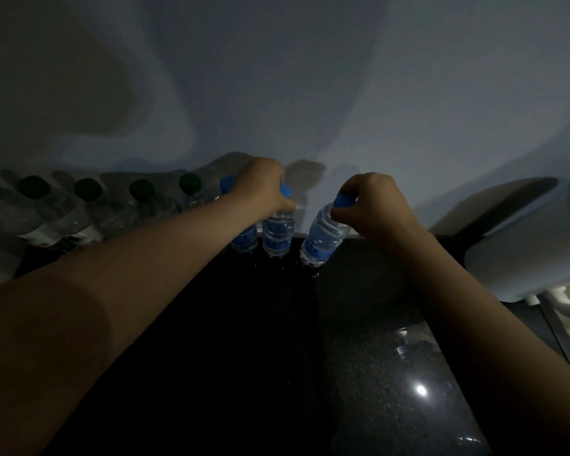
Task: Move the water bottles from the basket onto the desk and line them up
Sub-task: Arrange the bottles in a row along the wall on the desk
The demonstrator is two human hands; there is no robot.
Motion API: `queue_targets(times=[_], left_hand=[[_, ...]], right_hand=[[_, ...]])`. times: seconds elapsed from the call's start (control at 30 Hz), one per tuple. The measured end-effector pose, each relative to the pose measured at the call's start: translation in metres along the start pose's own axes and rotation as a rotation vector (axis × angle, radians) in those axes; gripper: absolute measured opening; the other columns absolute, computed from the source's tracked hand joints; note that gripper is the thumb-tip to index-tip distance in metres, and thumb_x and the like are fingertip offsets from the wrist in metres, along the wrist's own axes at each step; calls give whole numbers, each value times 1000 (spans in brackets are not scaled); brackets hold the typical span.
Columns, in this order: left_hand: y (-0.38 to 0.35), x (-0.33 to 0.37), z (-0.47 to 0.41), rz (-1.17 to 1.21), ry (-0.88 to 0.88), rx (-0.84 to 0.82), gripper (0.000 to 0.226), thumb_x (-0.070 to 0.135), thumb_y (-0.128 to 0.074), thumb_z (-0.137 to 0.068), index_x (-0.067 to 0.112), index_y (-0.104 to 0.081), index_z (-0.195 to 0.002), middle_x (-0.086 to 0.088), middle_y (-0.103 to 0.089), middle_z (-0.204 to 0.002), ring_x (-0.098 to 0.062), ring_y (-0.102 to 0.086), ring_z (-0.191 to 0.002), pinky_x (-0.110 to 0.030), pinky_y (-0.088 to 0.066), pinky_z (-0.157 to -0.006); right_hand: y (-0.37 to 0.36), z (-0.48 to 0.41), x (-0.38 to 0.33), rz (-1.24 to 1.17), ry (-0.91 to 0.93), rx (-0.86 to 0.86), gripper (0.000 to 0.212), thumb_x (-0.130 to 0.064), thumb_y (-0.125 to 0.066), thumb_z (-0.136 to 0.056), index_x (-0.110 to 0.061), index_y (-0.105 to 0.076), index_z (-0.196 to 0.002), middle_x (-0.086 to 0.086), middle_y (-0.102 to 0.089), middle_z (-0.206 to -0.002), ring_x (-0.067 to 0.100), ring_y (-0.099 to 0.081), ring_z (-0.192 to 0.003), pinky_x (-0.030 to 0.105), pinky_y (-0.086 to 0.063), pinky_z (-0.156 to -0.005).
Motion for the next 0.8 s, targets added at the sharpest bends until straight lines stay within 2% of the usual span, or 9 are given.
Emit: queue_targets(times=[0.1, 0.17, 0.33, 0.57, 0.8], left_hand=[[-2, -1, -1, 2, -7, 21, 30, 26, -77, -72, 2, -64, -85, -13, -61, -83, -25, -58, -75, -29, -39, -59], [-3, -2, 0, 16, -11, 32, 29, 24, -77, -71, 2, -64, -83, -12, -62, -83, -24, -58, -75, -28, -38, -59], [-1, -2, 0, 32, -6, 33, 29, 23, -77, -72, 0, -65, -84, -15, -64, -85, -25, -59, -75, -28, -39, -59], [-1, 1, -1, 3, 7, 21, 33, 25, -77, -73, -1, -65, -91, -17, -67, -93, -30, -63, -86, -32, -47, -67], [1, 0, 0, 8, 11, 23, 34, 25, -76, -75, 0, -65, -95, -15, -65, -95, -28, -62, -87, -30, -43, -65]], right_hand=[[-4, -10, -2, 25, 13, -29, 30, -14, -71, -82, -8, -65, -111, 10, -65, -111, 20, -60, -98, 28, -50, -85], [-6, -14, -2, 38, 16, -51, 31, -14, -70, -83, -9, -64, -112, 9, -63, -113, 20, -59, -101, 26, -46, -85], [-8, -19, -6, 58, 46, -50, 29, -12, -69, -83, -8, -65, -111, 10, -63, -112, 21, -58, -99, 25, -43, -80], [-18, -24, -9, 91, 83, -88, 33, -7, -66, -83, -9, -64, -116, 12, -58, -118, 25, -56, -104, 27, -43, -83], [-26, -26, -12, 82, 100, -71, 33, -5, -66, -81, -10, -65, -114, 12, -57, -117, 27, -57, -103, 31, -46, -86]])
Point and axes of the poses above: each hand's wrist, its own z-axis away from the middle knuckle, its own y-axis out of the back of the hand, x = y × z, the point moved 3 cm from there along -z, towards the middle knuckle
